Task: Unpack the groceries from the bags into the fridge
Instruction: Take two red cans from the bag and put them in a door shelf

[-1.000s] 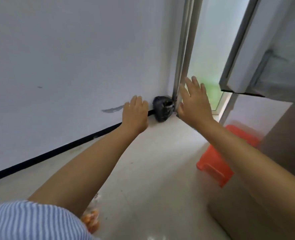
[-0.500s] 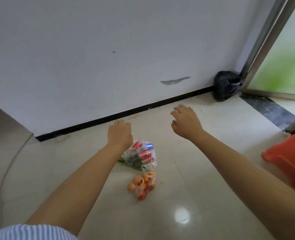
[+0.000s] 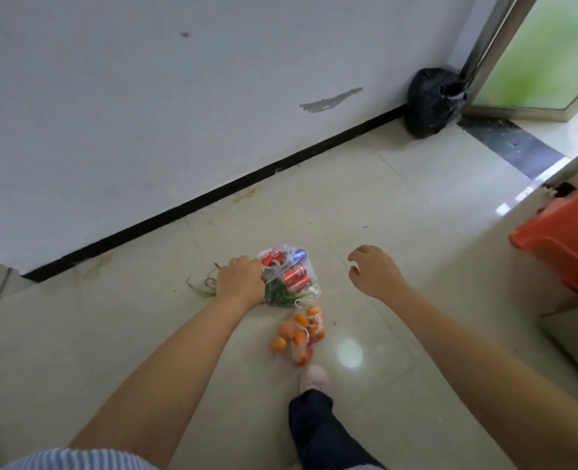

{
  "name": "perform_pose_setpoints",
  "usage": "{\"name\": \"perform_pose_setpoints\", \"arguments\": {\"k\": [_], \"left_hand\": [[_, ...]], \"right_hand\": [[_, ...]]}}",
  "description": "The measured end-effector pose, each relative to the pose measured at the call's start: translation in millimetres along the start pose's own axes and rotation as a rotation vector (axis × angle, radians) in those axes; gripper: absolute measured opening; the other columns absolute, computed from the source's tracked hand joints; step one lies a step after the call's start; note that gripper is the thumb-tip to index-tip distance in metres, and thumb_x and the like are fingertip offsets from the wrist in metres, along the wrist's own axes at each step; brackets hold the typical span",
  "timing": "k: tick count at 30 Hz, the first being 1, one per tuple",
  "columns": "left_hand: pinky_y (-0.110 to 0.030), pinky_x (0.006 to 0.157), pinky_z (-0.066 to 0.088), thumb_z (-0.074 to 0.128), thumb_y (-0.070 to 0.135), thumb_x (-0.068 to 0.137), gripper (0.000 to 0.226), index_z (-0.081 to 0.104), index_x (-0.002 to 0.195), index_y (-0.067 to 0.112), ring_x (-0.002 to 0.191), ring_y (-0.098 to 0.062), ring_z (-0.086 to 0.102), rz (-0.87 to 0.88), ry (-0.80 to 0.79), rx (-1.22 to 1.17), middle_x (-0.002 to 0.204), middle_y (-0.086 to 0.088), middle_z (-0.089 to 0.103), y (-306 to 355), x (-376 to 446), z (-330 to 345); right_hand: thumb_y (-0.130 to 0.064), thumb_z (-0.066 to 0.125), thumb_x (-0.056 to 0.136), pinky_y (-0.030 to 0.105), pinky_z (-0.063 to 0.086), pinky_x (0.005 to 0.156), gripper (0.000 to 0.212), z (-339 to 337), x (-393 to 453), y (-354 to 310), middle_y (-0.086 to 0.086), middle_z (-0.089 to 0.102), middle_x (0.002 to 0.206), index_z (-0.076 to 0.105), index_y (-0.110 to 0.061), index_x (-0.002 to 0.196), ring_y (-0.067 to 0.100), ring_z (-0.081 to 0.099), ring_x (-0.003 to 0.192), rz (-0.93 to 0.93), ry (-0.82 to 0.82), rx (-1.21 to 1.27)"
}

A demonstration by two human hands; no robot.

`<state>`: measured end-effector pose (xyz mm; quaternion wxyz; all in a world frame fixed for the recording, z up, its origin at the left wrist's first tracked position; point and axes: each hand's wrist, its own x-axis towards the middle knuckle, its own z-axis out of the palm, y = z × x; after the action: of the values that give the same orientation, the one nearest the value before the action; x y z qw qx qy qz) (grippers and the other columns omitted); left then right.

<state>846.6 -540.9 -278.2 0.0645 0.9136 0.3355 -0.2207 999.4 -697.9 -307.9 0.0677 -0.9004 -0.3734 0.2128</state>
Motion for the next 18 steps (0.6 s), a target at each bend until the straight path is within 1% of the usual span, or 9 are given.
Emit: {"name": "perform_pose_setpoints", "arguments": {"k": [4, 10, 14, 18], "left_hand": [[-0.038, 0.099, 0.040, 0.038, 0.012, 0.095, 0.036, 0.047, 0.129, 0.007, 0.126, -0.029, 0.044, 0.020, -0.081, 0.033, 0.135, -0.012, 0.047, -21, 37, -6], [-0.037, 0.096, 0.043, 0.039, 0.012, 0.094, 0.033, 0.050, 0.125, 0.004, 0.121, -0.030, 0.048, 0.091, -0.139, 0.074, 0.131, -0.013, 0.051, -62, 107, -13], [-0.037, 0.094, 0.044, 0.039, 0.010, 0.094, 0.032, 0.049, 0.124, 0.004, 0.118, -0.030, 0.050, 0.197, -0.191, 0.107, 0.128, -0.014, 0.052, -101, 162, -9], [-0.036, 0.091, 0.045, 0.039, 0.011, 0.093, 0.028, 0.054, 0.117, 0.004, 0.115, -0.028, 0.053, 0.325, -0.253, 0.193, 0.125, -0.012, 0.055, -151, 222, 0]], "right_hand": [[-0.010, 0.043, 0.090, 0.032, 0.038, 0.103, 0.038, 18, 30, -14, 0.010, 0.051, 0.135, 0.054, -0.007, 0.127, 0.027, 0.042, 0.129, 0.119, -0.091, 0.091], [-0.010, 0.042, 0.090, 0.031, 0.039, 0.101, 0.038, 48, 76, -41, 0.012, 0.053, 0.132, 0.054, -0.006, 0.127, 0.028, 0.047, 0.125, 0.240, -0.209, 0.152], [-0.012, 0.041, 0.091, 0.031, 0.041, 0.102, 0.038, 73, 116, -64, 0.011, 0.053, 0.132, 0.054, -0.007, 0.126, 0.026, 0.048, 0.124, 0.360, -0.230, 0.204], [-0.013, 0.039, 0.091, 0.031, 0.044, 0.096, 0.038, 105, 149, -105, 0.008, 0.055, 0.129, 0.055, -0.010, 0.125, 0.025, 0.052, 0.119, 0.547, -0.209, 0.249]]}}
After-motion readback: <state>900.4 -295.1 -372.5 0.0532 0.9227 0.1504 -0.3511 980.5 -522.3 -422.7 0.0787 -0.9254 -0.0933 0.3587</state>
